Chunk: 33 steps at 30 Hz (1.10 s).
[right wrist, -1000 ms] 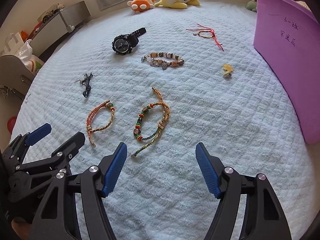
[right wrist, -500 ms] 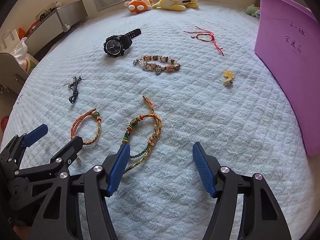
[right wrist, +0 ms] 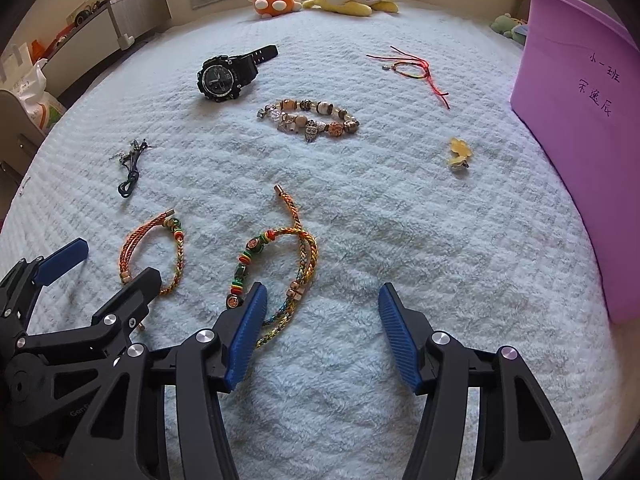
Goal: Organize jewelry
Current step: 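Move both grippers toward the two braided bead bracelets, then close the right gripper on the green-beaded braided bracelet while the left grasps the orange braided bracelet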
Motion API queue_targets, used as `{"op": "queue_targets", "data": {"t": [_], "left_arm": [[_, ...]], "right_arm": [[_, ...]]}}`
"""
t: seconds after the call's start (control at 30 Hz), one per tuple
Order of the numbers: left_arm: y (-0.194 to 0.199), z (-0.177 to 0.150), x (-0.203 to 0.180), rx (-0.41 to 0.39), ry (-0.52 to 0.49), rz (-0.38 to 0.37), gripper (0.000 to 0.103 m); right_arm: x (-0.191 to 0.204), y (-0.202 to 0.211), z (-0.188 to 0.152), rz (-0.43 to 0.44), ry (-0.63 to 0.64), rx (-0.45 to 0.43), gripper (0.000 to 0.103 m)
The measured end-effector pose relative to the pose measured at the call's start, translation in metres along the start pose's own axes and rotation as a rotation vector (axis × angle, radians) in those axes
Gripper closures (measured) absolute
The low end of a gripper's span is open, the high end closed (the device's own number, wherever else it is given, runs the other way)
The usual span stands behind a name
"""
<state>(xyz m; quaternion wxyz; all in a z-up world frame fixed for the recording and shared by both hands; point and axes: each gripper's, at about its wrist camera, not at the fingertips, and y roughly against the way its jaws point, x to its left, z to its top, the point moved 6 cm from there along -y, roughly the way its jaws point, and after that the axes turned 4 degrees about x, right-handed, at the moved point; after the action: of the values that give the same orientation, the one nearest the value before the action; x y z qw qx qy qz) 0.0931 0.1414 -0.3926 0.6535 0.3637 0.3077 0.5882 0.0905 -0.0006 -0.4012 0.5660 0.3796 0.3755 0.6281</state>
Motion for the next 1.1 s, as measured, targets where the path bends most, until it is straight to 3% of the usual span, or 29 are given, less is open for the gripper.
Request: {"op": "queue_targets", "data": {"t": [0.27, 0.57, 0.9, 0.97, 1.0, 1.1], "left_arm": [[-0.004, 0.001, -0.001, 0.017, -0.005, -0.008, 0.013], [-0.006, 0.001, -0.005, 0.018, -0.018, -0.002, 0.021], [0.0, -0.002, -0.018, -0.001, -0.075, -0.02, 0.049], [0.001, -0.003, -0.021, -0.004, -0.09, -0.025, 0.055], [0.001, -0.003, -0.023, -0.004, -0.1, -0.034, 0.062], [0.002, -0.004, -0.025, 0.002, -0.111, -0.056, 0.068]], "right_arm": [[0.001, -0.001, 0.0, -0.021, 0.005, -0.016, 0.051], [0.005, -0.002, 0.0, -0.044, 0.016, -0.029, 0.055], [0.012, -0.002, -0.001, -0.067, 0.024, -0.04, 0.065], [0.016, -0.002, -0.001, -0.059, 0.033, -0.038, 0.079], [0.02, -0.003, -0.001, -0.054, 0.041, -0.035, 0.082], [0.024, -0.003, 0.0, -0.04, 0.04, -0.027, 0.092]]}}
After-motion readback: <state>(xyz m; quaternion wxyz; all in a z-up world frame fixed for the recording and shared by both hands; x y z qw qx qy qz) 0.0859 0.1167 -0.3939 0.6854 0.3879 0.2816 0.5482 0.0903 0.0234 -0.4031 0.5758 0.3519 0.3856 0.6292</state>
